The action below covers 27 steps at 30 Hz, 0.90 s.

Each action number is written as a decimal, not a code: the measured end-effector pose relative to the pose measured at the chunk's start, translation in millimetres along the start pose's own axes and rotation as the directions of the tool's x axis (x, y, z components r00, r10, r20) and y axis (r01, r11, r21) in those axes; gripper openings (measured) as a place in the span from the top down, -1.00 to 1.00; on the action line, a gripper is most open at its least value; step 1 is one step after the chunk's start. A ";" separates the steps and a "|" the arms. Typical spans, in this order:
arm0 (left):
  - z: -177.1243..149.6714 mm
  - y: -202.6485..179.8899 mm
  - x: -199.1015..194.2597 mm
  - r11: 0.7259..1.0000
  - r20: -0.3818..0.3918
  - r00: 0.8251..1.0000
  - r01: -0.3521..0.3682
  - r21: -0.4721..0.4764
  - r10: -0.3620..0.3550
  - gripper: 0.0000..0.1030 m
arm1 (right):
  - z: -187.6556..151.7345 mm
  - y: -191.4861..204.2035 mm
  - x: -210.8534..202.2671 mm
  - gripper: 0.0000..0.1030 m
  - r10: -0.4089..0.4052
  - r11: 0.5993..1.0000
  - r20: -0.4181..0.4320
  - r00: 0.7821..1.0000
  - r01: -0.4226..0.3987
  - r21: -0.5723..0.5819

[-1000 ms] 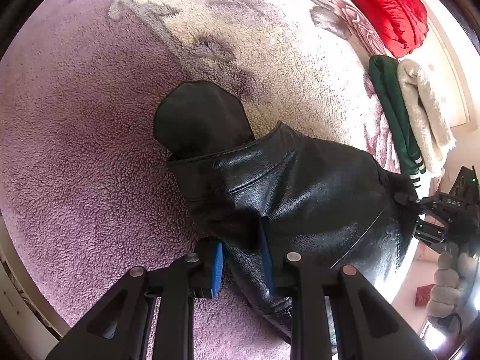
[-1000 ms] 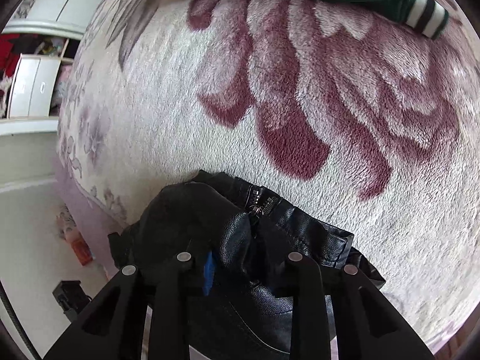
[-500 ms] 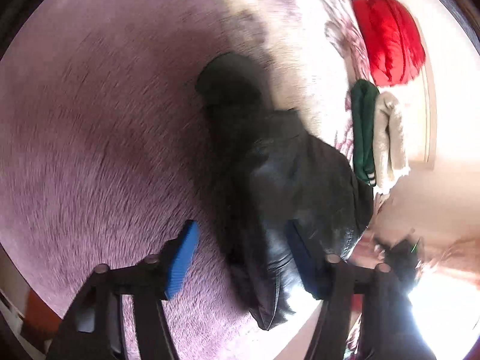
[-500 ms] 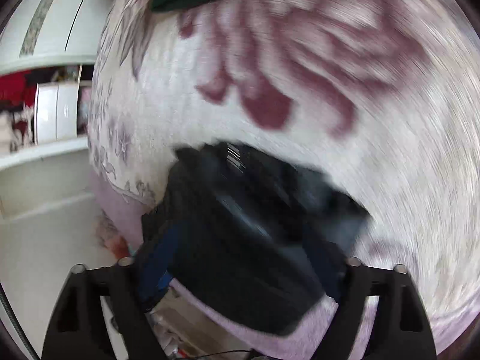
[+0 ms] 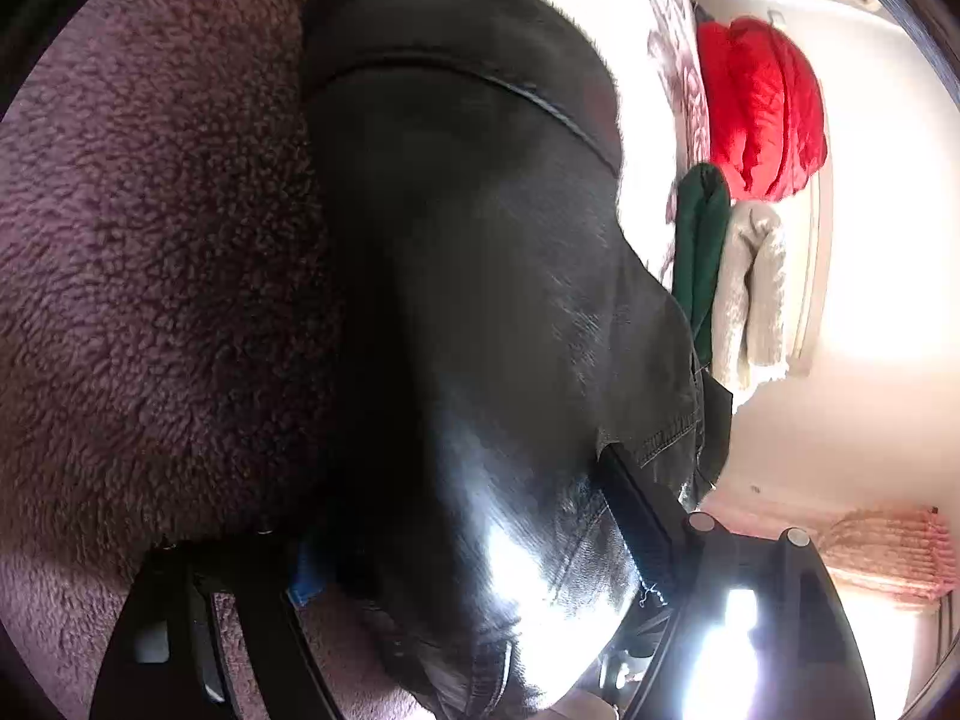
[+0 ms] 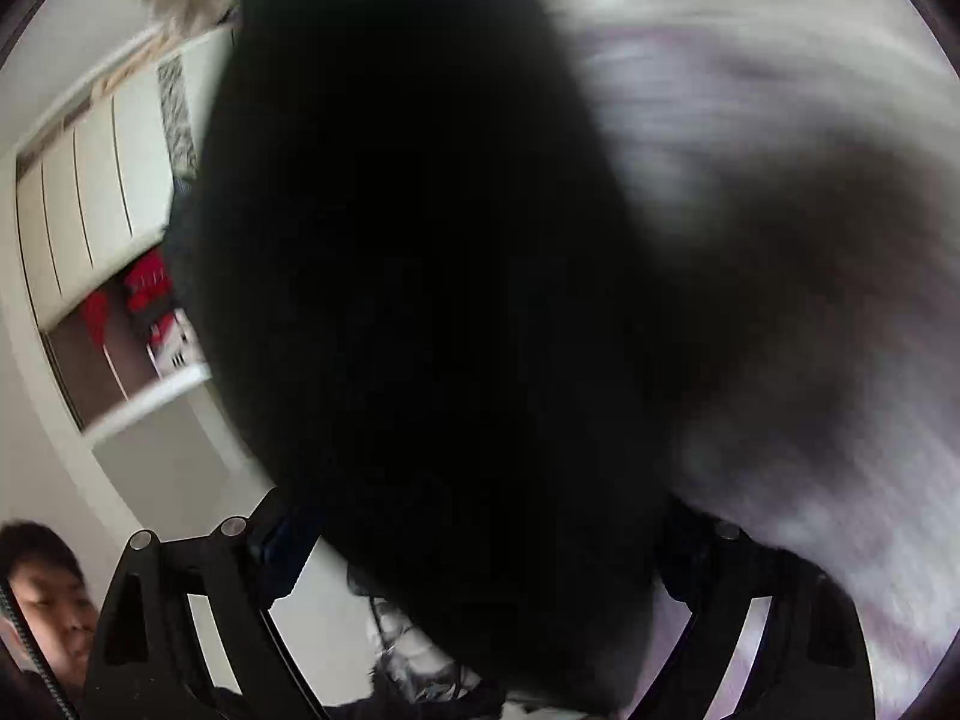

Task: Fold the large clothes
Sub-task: 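Grasp the folded jacket bundle with both grippers from opposite sides, then lift the jacket bundle with both grippers and place it on the green-and-cream clothes stack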

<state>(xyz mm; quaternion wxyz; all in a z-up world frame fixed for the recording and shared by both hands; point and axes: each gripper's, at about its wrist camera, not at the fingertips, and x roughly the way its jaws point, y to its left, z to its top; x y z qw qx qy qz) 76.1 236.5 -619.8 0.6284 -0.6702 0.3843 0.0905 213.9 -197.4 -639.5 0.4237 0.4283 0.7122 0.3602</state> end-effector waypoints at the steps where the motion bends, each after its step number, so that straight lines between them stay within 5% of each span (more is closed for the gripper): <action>1: -1.9 -2.8 -3.6 1.000 0.033 0.999 -0.003 0.003 0.003 -0.50 | 0.7 2.9 2.7 -0.82 -0.005 1.000 0.008 1.000 0.005 -0.004; 3: -4.6 -12.0 -12.6 0.999 0.113 0.993 -0.032 0.025 0.029 -0.31 | -2.0 11.0 5.3 -0.59 -0.011 1.000 0.039 0.999 0.012 -0.019; 5: -3.5 -21.7 -21.4 0.997 0.170 0.984 -0.066 0.047 0.057 0.18 | -5.6 19.1 6.0 -0.26 -0.005 0.999 0.059 0.998 0.006 -0.031; 8: -1.1 -35.2 -34.3 0.998 0.210 0.977 -0.051 0.048 0.040 0.35 | -9.3 38.8 9.2 -0.08 0.008 0.998 0.064 0.998 -0.004 -0.062; 18: -3.5 -127.0 -66.8 0.987 0.246 0.969 -0.011 0.161 -0.029 0.43 | -4.0 119.1 -8.3 0.04 0.058 0.992 0.060 0.997 -0.051 -0.111; 27: 23.9 -263.4 -46.0 0.971 0.272 0.948 0.105 0.215 -0.163 0.43 | 51.9 254.6 -59.4 0.04 0.064 0.972 0.087 0.994 -0.043 -0.229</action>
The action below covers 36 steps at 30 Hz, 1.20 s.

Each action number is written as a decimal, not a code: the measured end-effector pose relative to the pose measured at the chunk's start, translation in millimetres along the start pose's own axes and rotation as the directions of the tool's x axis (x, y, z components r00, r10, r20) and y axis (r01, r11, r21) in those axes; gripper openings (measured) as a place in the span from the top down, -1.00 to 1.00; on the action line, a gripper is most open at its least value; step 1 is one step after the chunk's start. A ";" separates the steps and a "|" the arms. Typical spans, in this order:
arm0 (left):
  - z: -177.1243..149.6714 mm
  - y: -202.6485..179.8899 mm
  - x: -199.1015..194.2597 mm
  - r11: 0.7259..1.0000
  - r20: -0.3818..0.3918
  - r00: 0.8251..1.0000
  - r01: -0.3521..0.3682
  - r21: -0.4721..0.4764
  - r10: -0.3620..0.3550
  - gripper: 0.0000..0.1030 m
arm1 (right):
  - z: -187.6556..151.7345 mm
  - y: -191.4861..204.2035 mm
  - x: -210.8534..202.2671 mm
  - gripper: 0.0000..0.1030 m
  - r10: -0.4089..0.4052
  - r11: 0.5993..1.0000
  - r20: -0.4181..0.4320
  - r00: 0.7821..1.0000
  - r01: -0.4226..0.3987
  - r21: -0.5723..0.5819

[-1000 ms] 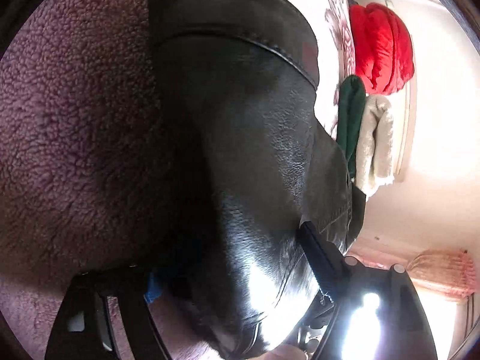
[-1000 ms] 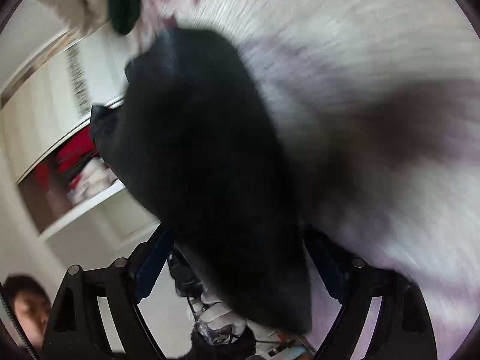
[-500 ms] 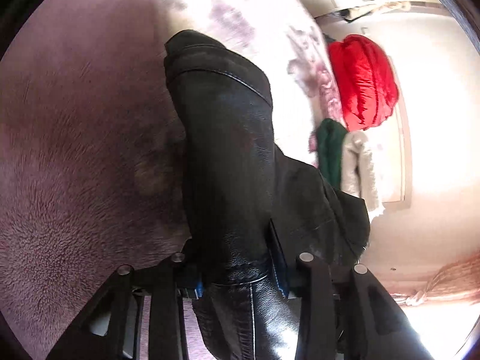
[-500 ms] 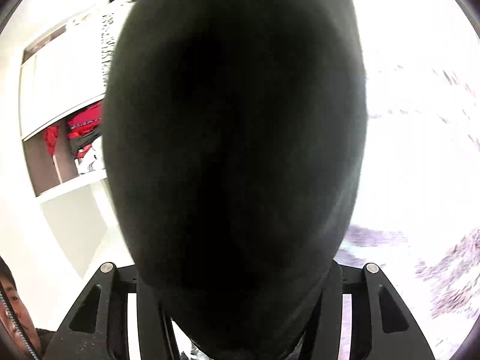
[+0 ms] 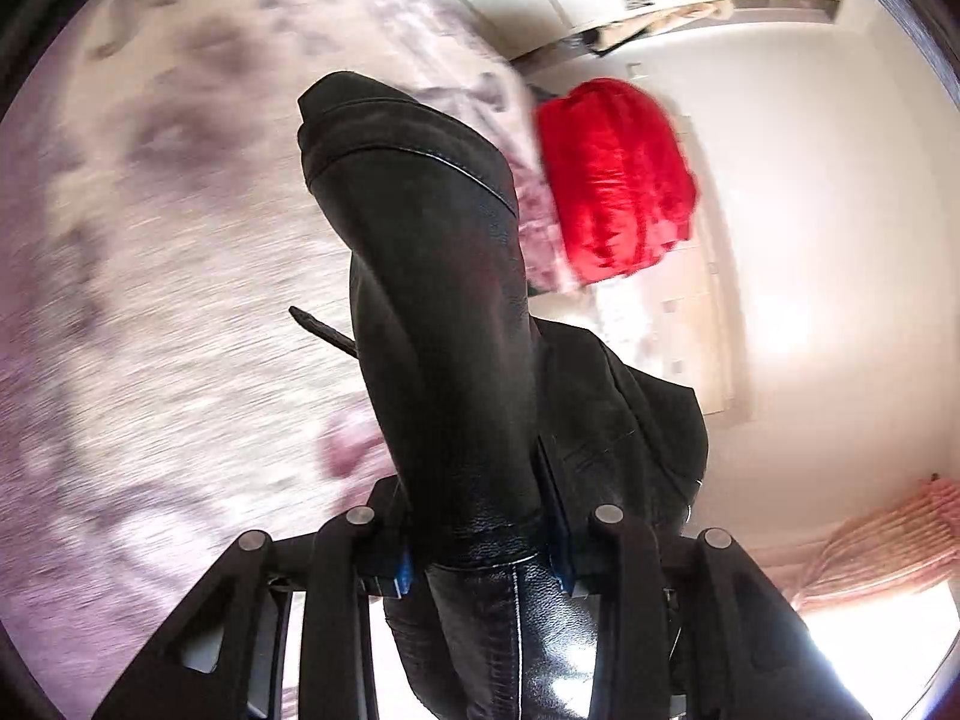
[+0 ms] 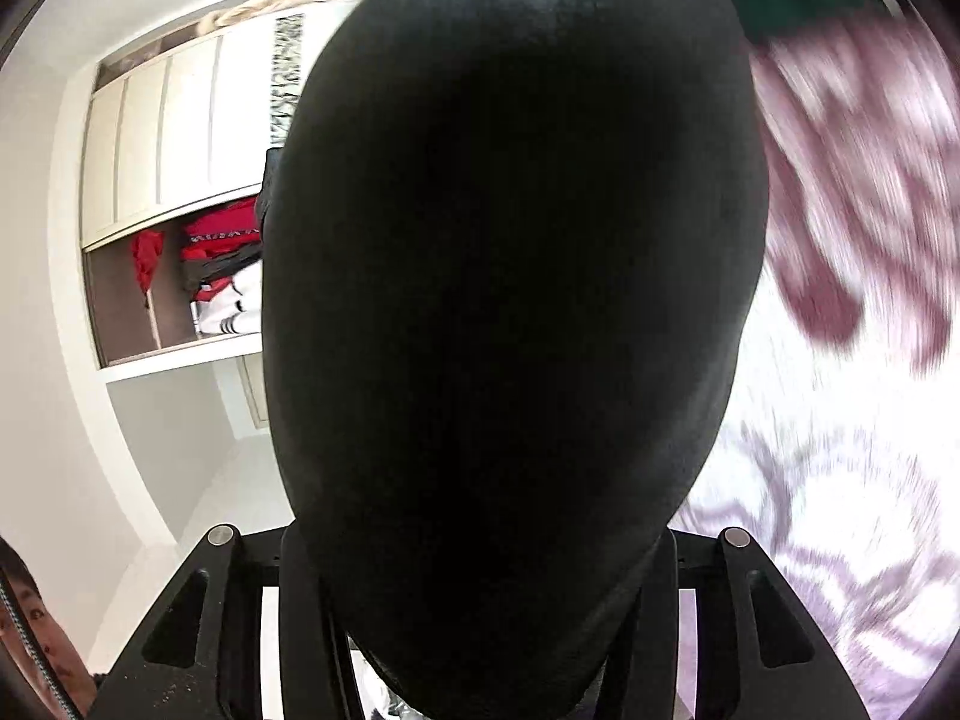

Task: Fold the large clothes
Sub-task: 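Lift the jacket bundle with both grippers and place it on the green-and-cream clothes stack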

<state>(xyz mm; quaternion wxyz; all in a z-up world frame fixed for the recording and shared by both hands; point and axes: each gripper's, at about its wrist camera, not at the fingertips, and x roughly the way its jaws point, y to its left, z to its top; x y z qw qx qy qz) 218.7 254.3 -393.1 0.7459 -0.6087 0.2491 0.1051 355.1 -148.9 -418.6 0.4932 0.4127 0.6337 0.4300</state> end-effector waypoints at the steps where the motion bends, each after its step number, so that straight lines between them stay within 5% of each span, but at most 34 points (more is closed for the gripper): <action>1: 6.3 -18.0 11.8 1.000 0.007 1.000 0.017 0.011 -0.017 0.43 | 14.0 12.4 -4.8 0.04 0.004 1.000 0.005 1.000 -0.004 -0.011; 10: 48.7 -112.2 156.7 0.991 0.023 0.994 0.106 0.076 -0.108 0.43 | 194.4 80.6 -56.0 0.04 -0.030 0.995 0.054 0.998 0.035 -0.098; 14: 57.9 -105.7 221.9 0.990 -0.004 0.994 0.111 0.081 -0.111 0.43 | 259.1 60.2 -60.0 0.04 -0.050 0.996 0.030 0.998 0.052 -0.078; 19: 57.3 -72.2 292.4 0.993 -0.087 0.996 0.027 0.110 -0.018 0.42 | 346.4 -3.0 -70.3 0.02 -0.124 0.992 -0.019 0.992 0.125 0.027; 23: 66.8 -70.1 295.5 0.970 -0.182 0.983 0.038 0.241 0.007 0.32 | 356.5 -21.6 -64.0 -0.19 -0.143 0.987 -0.072 0.987 0.148 0.064; 26: 75.3 -78.7 291.4 0.972 -0.291 0.955 0.016 0.233 0.054 0.28 | 348.6 -2.1 -64.8 -0.47 -0.268 0.962 -0.087 0.959 0.271 0.024; 28: 81.3 -89.8 286.6 0.957 -0.314 0.941 -0.033 0.288 0.127 0.12 | 337.1 21.0 -74.6 -0.58 -0.404 0.915 -0.035 0.914 0.404 -0.020; 30: 82.3 -107.8 275.7 0.913 -0.285 0.935 -0.082 0.399 0.209 -0.38 | 321.8 40.0 -85.3 -0.75 -0.516 0.854 0.050 0.855 0.518 -0.036; 31: 81.5 -117.2 271.4 0.879 -0.267 0.929 -0.108 0.464 0.255 -0.82 | 309.2 50.6 -90.4 -0.76 -0.563 0.822 0.095 0.821 0.568 -0.035; 32: 79.6 -128.7 263.6 0.825 -0.230 0.922 -0.143 0.547 0.312 -0.93 | 307.3 58.6 -95.3 -0.77 -0.603 0.791 0.127 0.787 0.611 -0.034; 34: 68.8 -141.7 250.1 0.729 -0.170 0.911 -0.177 0.661 0.376 -0.93 | 267.1 75.8 -95.7 -0.88 -0.749 0.634 0.232 0.620 0.773 -0.016; 36: 54.6 -153.3 235.0 0.615 -0.098 0.896 -0.215 0.758 0.434 -0.94 | 228.3 89.0 -88.5 -0.93 -0.864 0.423 0.313 0.394 0.905 0.031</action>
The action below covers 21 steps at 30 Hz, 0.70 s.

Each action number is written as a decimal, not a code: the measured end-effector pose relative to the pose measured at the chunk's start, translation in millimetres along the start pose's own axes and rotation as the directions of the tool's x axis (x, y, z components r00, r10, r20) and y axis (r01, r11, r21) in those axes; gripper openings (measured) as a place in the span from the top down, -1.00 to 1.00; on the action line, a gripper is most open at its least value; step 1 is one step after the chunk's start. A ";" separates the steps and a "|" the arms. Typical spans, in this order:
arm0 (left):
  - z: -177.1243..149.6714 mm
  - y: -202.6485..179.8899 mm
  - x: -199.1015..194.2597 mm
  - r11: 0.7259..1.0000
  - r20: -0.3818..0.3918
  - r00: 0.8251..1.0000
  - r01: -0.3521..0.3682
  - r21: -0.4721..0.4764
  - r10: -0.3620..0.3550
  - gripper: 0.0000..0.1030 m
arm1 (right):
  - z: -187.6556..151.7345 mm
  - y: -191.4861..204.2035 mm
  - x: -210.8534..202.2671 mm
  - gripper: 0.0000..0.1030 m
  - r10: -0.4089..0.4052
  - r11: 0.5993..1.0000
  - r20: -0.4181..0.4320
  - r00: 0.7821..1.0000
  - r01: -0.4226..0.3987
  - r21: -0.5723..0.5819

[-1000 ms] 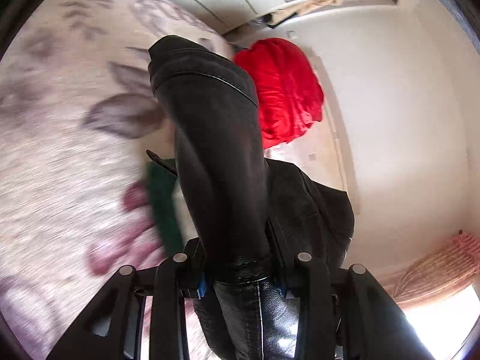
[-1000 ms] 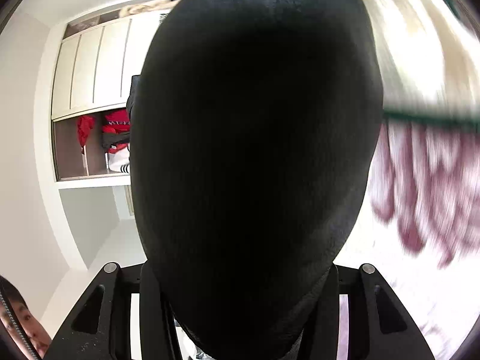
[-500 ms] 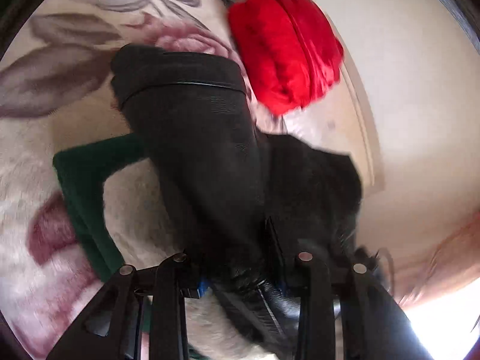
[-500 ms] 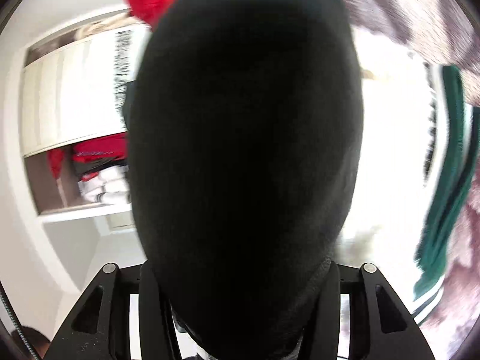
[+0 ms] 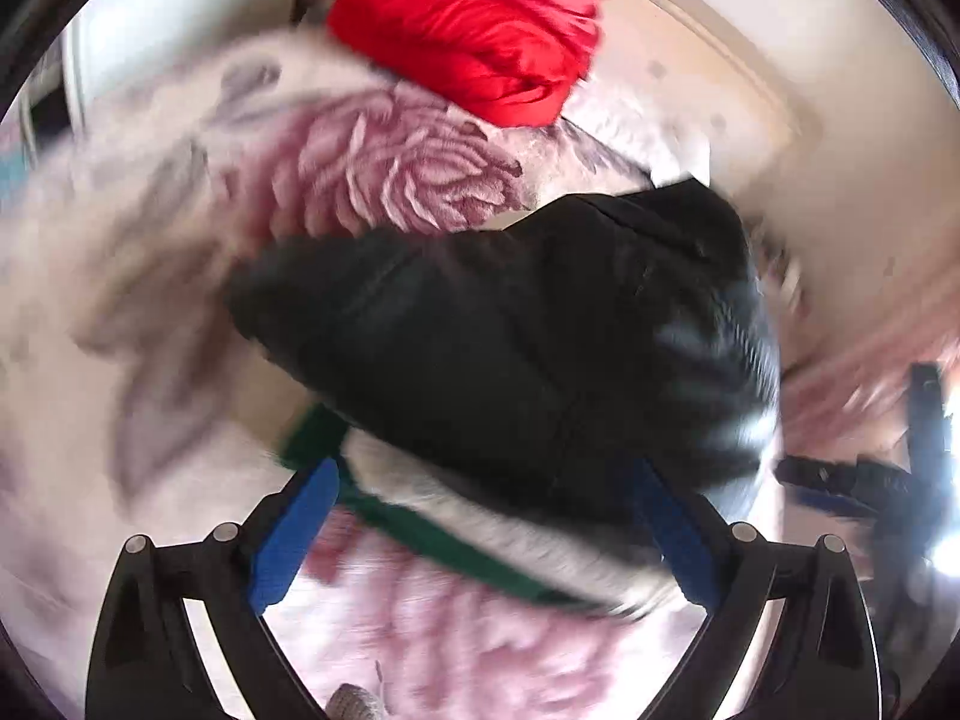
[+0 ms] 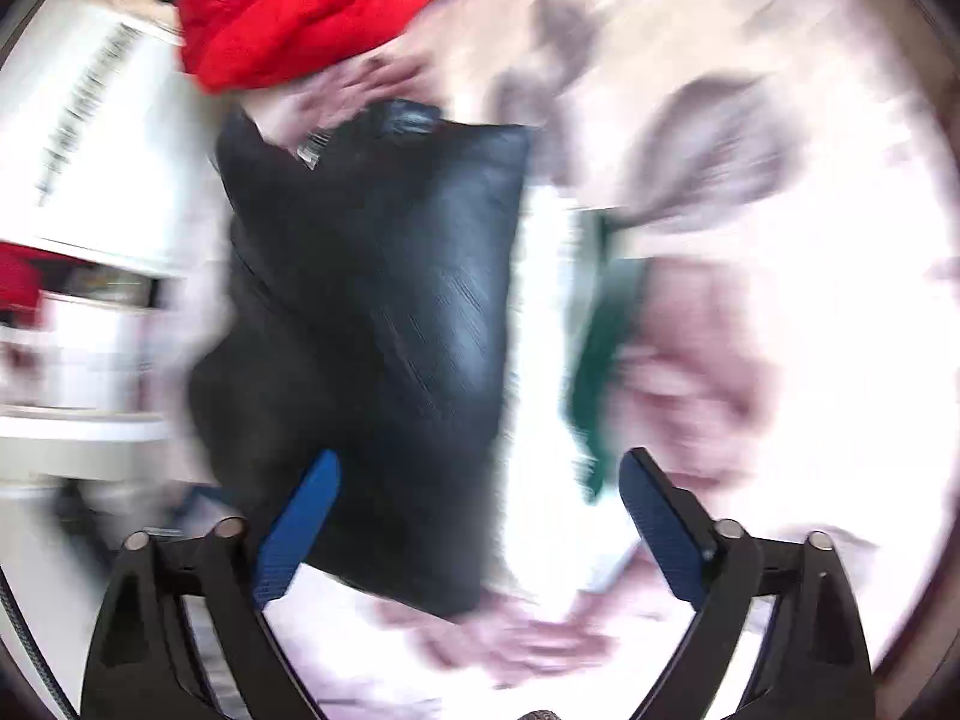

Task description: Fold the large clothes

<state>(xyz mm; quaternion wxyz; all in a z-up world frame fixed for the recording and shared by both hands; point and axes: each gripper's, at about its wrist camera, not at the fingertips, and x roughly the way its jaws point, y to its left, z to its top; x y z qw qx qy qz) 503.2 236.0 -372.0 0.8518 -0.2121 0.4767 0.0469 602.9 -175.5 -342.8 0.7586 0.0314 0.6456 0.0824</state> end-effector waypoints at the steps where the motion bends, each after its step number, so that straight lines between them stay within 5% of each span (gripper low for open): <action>1: -7.9 -4.8 -6.1 0.998 0.004 0.999 -0.036 0.047 0.036 -0.94 | -1.6 -1.9 -4.4 -0.93 -0.058 0.998 0.019 0.998 0.058 -0.007; 5: -23.7 -20.0 -58.0 0.968 0.052 0.990 -0.142 0.208 0.134 -0.95 | -66.4 18.9 -29.6 -0.94 -0.235 0.972 0.101 0.967 0.234 0.023; 8: -31.5 -13.3 -81.6 0.953 0.081 0.988 -0.148 0.265 0.131 -0.96 | -124.2 21.2 -66.4 -0.94 -0.328 0.945 0.156 0.932 0.320 0.072; 21: -68.7 -10.1 -297.2 0.920 0.164 0.986 -0.103 0.377 0.043 -0.96 | -282.5 134.3 -324.3 -0.94 -0.447 0.894 0.371 0.814 0.392 0.217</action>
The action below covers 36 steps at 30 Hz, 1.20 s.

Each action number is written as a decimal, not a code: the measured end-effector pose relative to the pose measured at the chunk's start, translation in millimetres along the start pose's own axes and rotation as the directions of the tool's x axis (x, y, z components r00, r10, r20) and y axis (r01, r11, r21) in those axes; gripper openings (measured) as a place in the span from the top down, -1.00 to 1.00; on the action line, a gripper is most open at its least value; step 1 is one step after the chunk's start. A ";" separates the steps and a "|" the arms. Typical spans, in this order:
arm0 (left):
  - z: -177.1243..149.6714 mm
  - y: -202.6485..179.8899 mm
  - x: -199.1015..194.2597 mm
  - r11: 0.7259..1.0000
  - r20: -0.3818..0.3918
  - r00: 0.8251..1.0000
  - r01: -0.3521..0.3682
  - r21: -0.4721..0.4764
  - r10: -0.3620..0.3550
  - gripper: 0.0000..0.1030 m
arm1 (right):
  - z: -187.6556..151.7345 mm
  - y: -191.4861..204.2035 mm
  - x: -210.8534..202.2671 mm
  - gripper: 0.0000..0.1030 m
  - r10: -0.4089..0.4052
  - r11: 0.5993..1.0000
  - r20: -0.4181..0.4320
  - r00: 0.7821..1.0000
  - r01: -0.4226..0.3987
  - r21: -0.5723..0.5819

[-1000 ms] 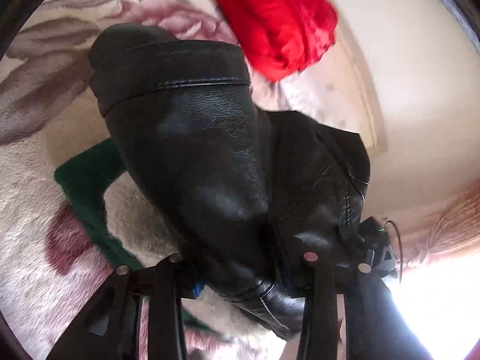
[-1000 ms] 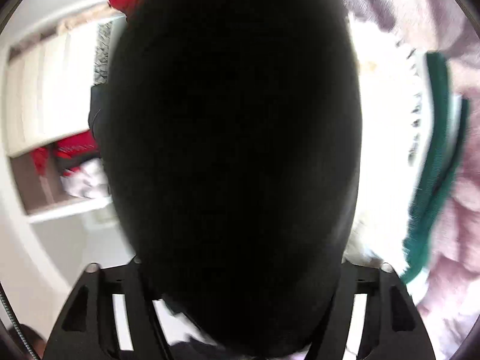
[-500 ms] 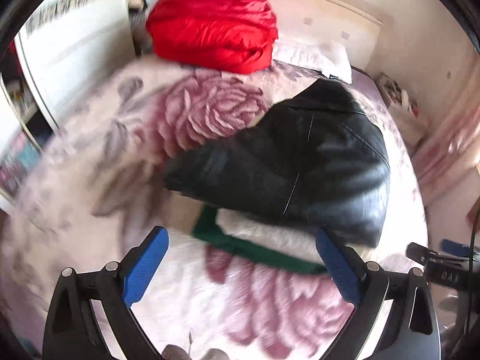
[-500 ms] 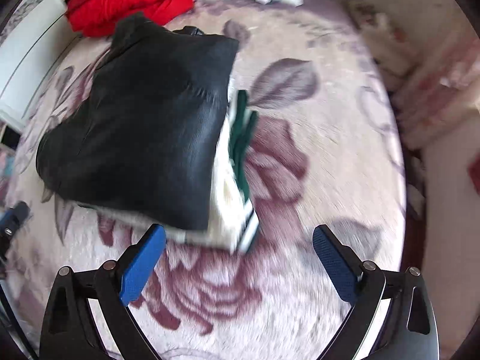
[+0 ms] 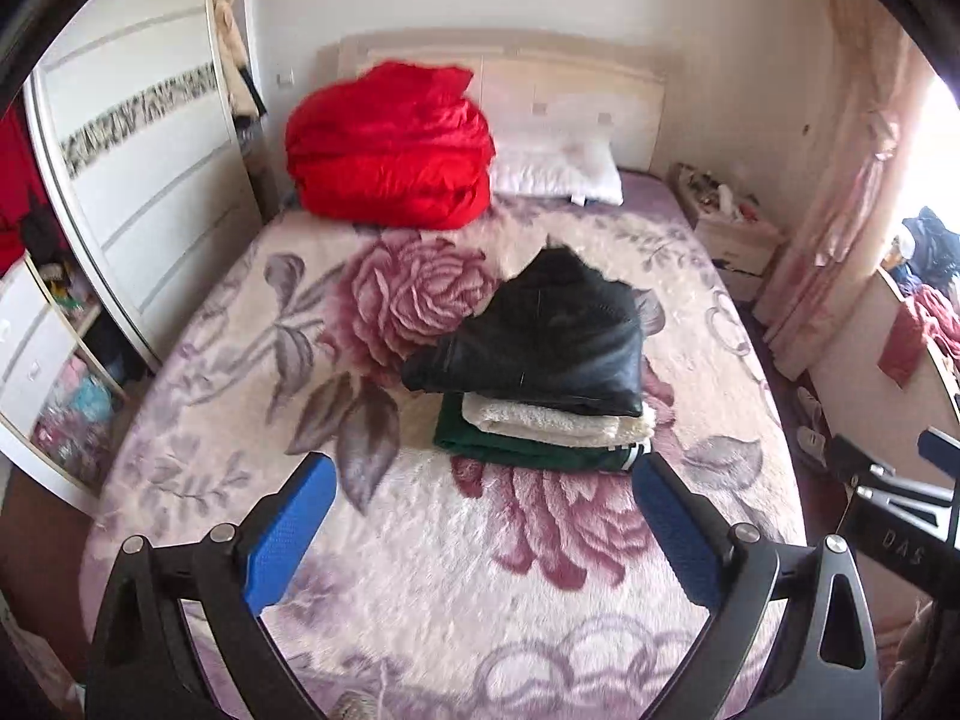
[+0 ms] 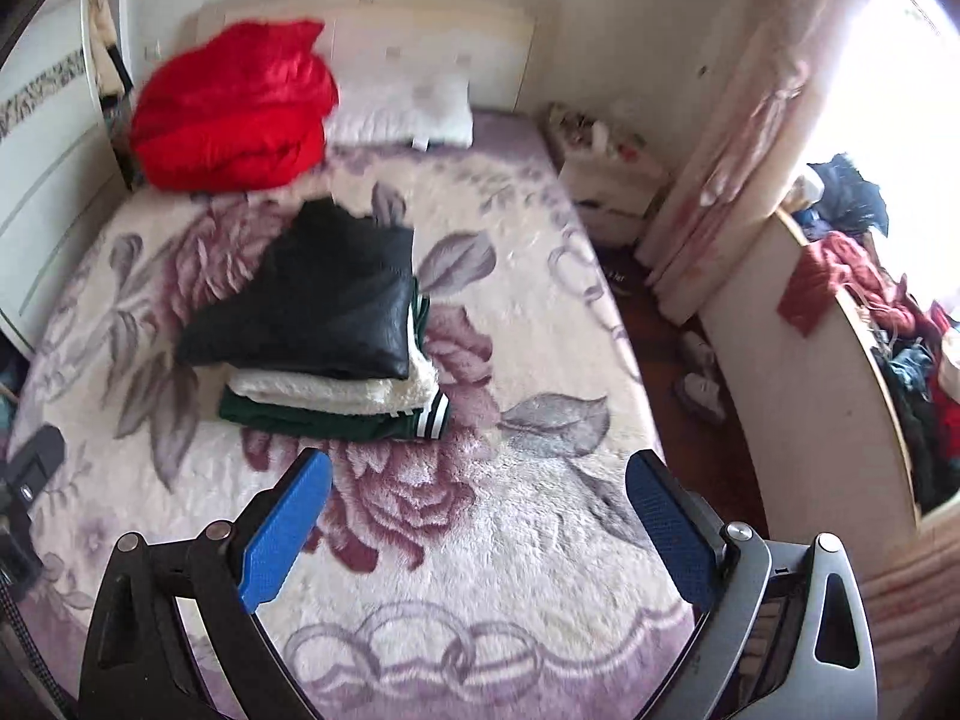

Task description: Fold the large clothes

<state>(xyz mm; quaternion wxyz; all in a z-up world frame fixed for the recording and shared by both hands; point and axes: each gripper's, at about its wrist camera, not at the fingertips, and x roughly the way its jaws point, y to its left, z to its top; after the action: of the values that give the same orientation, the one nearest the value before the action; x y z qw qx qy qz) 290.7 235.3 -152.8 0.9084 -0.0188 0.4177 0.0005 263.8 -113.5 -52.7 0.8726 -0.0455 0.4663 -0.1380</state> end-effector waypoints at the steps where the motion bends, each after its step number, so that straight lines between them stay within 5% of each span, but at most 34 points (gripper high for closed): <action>1: -1.6 0.2 -15.0 1.000 0.011 1.000 0.000 0.003 0.000 -0.96 | -3.7 -3.6 -25.9 -0.94 -0.004 1.000 0.023 1.000 0.003 0.002; 16: -23.1 -12.2 -196.1 1.000 0.173 0.985 -0.016 0.002 0.015 -0.96 | -61.4 -63.7 -258.7 -0.94 0.037 0.999 0.219 0.975 -0.040 0.009; 36: -57.2 -17.5 -255.3 1.000 0.248 0.969 -0.013 -0.014 0.016 -0.97 | -117.1 -104.6 -355.6 -1.00 0.044 0.997 0.301 0.953 -0.062 0.051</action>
<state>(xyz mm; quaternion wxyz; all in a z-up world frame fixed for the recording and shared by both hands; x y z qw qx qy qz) 81.4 219.6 4.3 0.9533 -0.0213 0.3011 0.0119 -41.2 -107.2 188.3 0.9375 -0.0274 0.3254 -0.1201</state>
